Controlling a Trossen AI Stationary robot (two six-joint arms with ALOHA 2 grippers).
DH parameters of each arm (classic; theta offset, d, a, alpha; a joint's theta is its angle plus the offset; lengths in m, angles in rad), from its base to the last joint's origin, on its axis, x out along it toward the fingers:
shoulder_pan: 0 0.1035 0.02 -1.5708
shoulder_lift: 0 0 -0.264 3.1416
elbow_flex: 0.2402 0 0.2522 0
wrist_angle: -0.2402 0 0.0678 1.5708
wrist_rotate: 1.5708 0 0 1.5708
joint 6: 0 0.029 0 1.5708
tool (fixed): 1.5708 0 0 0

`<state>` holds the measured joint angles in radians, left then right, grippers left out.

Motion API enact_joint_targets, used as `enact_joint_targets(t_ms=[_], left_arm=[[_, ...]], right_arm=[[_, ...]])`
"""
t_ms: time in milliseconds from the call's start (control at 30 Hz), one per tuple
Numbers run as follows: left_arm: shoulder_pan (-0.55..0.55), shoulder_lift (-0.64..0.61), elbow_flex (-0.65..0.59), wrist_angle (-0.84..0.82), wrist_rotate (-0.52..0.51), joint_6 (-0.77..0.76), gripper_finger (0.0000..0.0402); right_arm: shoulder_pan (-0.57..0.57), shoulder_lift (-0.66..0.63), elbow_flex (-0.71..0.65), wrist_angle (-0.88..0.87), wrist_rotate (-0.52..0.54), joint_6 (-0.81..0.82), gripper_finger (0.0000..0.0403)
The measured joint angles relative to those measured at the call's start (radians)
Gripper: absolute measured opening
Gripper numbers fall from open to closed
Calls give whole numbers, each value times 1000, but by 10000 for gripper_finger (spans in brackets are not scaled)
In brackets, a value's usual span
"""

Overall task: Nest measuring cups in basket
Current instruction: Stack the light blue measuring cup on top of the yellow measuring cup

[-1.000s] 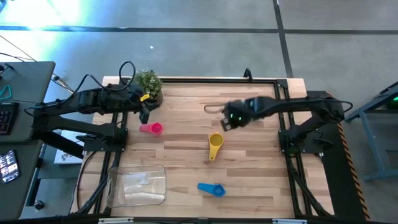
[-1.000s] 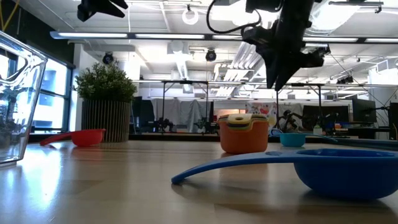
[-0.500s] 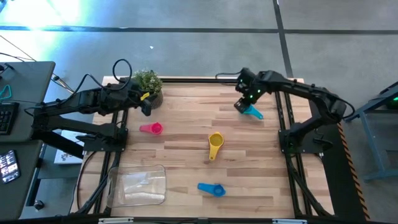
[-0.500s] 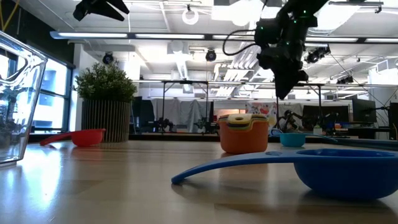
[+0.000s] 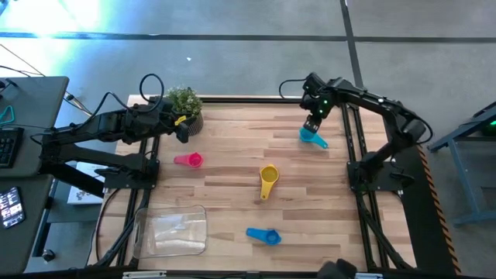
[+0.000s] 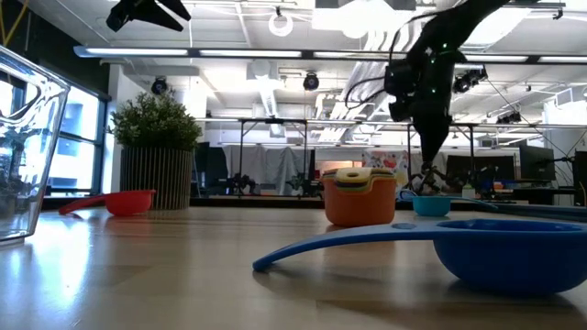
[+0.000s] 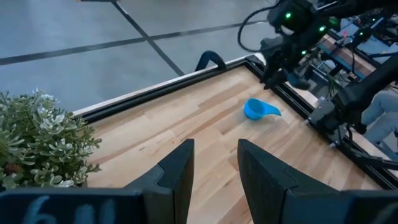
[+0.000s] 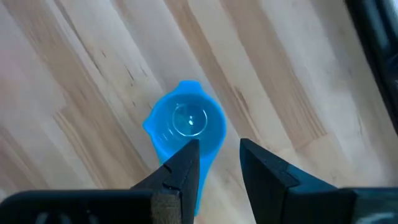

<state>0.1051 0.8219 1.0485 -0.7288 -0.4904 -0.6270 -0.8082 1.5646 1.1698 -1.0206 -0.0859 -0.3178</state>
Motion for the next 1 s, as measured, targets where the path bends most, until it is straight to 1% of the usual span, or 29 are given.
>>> enact_joint_targets(t_ms=[200,433,633,833,1000], left_arm=[[0,0,0,0,0,1,115],[0,0,0,0,0,2,115],[0,0,0,0,0,2,115],[0,0,0,0,0,2,115],[0,0,0,0,0,2,115]], right_arm=[[2,59,0,0,6,-109,108],[2,128,0,7,15,-159,108],[3,183,0,42,65,-164,108],[4,227,-1,54,59,-164,108],[3,236,-1,60,59,-160,104]])
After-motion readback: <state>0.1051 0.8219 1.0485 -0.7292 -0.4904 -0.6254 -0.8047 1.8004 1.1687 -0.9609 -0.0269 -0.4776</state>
